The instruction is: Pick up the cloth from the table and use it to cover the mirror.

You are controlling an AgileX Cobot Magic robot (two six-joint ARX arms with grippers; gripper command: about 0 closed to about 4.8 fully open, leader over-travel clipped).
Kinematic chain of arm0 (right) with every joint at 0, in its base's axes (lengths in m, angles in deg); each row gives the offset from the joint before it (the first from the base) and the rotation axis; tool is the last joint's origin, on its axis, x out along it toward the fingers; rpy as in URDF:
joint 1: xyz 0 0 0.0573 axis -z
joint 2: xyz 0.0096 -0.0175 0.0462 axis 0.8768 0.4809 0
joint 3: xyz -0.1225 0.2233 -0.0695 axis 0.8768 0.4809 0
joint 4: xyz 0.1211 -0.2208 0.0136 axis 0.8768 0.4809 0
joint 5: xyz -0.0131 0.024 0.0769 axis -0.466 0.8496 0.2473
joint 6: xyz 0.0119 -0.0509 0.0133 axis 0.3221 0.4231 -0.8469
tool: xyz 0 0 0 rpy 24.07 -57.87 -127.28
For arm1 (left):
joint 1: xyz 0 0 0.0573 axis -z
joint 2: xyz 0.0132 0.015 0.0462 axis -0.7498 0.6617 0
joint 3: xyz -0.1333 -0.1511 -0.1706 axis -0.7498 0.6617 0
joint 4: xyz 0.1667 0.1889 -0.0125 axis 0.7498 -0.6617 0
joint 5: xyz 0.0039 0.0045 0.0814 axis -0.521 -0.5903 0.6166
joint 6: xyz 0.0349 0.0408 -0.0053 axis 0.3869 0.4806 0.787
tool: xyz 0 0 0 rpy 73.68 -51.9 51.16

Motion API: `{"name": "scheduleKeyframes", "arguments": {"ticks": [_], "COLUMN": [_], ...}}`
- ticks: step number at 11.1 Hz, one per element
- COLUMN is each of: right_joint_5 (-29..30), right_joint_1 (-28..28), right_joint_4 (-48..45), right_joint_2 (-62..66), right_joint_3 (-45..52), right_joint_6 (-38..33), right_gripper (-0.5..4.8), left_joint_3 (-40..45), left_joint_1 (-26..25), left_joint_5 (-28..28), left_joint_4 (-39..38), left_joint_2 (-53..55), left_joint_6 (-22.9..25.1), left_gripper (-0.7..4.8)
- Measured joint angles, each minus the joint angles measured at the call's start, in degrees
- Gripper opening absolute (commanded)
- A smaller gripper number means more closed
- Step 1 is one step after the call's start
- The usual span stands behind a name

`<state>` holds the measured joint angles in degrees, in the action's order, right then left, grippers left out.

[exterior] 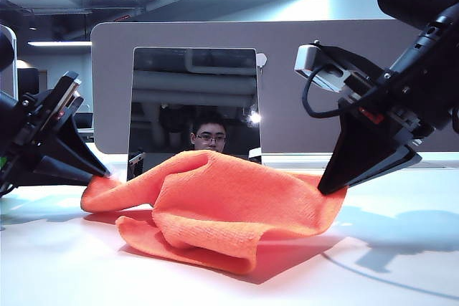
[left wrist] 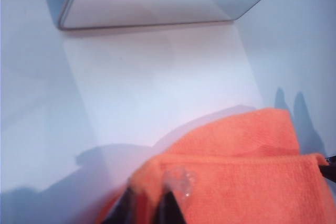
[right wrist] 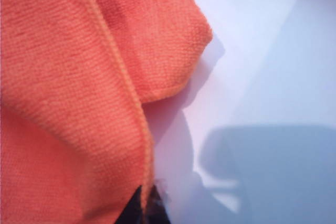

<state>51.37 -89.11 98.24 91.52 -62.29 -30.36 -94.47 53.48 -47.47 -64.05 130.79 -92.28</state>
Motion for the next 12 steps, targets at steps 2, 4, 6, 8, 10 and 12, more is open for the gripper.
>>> {"name": "scheduleKeyframes", "arguments": {"ticks": [2, 4, 6, 8, 10, 12], "right_joint_5": [0.0, -1.7, -1.7, -1.7, -2.9, -4.9], "right_joint_1": [0.0, 0.0, 0.0, 0.0, 0.0, 0.0], "right_joint_4": [0.0, -1.4, -5.4, -11.1, -19.7, -23.8], "right_joint_2": [0.0, 0.0, 0.0, 0.0, 0.0, 0.1], "right_joint_3": [0.0, 0.0, 0.0, 0.0, 0.0, -0.8], "right_joint_6": [0.0, 0.0, -0.5, -0.7, -4.4, -5.1], "right_gripper": [-0.03, -0.03, -0.03, -0.03, -0.03, -0.03], "left_joint_3": [0.0, 0.0, -0.1, -0.1, -0.1, -0.1], "left_joint_1": [0.0, 0.0, 0.0, 0.0, 0.0, 0.0], "left_joint_5": [0.0, -2.1, -5.4, -6.7, -11.0, -11.1], "left_joint_4": [0.0, 2.4, 6.5, 9.7, 21.5, 32.2], "left_joint_2": [0.0, 0.0, 0.0, 0.0, -0.5, -2.4], "left_joint_6": [0.6, 1.3, 1.3, 1.3, -2.8, -8.7], "left_gripper": [-0.06, -0.06, -0.06, -0.06, -0.06, -0.06]}}
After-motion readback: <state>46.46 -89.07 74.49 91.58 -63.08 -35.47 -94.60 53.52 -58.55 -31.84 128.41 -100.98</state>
